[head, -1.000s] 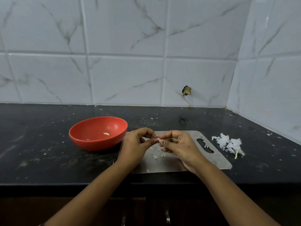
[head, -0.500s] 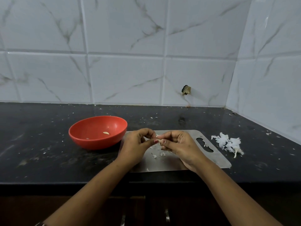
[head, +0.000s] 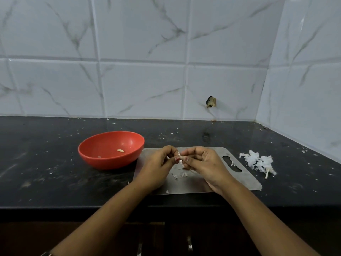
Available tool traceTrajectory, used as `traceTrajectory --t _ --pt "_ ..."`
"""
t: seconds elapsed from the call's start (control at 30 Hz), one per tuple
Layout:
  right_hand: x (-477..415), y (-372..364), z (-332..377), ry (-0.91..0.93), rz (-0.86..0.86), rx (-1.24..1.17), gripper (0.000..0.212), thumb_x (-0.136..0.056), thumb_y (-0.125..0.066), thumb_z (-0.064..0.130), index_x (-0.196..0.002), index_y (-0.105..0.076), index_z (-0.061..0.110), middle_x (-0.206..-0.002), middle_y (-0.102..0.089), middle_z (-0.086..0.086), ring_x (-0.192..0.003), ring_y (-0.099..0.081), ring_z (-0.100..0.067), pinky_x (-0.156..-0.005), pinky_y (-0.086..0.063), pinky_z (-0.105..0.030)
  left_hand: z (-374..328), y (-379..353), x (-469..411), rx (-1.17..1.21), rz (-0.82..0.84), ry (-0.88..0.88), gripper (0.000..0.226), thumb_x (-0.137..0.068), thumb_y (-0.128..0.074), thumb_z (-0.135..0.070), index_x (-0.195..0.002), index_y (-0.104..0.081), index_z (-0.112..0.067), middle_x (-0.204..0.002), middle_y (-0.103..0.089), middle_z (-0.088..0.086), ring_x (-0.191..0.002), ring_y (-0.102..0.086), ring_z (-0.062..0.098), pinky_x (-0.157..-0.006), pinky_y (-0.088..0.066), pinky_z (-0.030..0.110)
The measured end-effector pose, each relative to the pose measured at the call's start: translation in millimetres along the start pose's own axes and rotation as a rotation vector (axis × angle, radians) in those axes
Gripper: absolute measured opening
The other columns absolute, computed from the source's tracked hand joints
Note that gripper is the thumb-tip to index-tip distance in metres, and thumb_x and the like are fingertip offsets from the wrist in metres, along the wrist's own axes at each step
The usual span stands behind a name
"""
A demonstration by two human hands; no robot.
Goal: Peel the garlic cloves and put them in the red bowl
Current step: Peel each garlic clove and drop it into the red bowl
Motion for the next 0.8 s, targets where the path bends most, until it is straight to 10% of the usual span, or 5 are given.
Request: traceTrajectory --t 0.57,0.8 --pt "3.9 0.7 5.1 0.039 0.034 -0.027 0.017 -0.089 -0.061 -0.005 -0.087 -0.053 0.010 -0.084 -0.070 -0.015 -0.075 -0.066 -0.016 -0.073 -0.057 -0.026 -1.9 9.1 1.8 0.001 -0.170 -0.013 0.008 -0.081 -0.074 -0.023 -0.078 -0.068 -0.028 -0.082 -0.066 -0.020 -0.061 -0.044 0.016 -0.063 -0.043 0.037" --pt "4.3 -1.0 5.2 0.072 0.019 -0.004 0.018 -0.089 -0.061 -0.005 -0.087 -0.051 0.009 -0.084 -0.072 -0.013 -0.079 -0.067 -0.018 -0.073 -0.056 -0.025 -4.0 10.0 2.8 -0.049 -0.221 -0.022 0.014 -0.079 -0.075 -0.022 -0.076 -0.066 -0.032 -0.078 -0.064 -0.021 -0.071 -0.045 -0.003 -0.064 -0.034 0.023"
Point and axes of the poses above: each hand's wrist, its own x-axis away from the middle knuckle, its own y-axis out of the back of the hand, z = x × y, the point moved 2 cm from there along -x, towards the middle knuckle
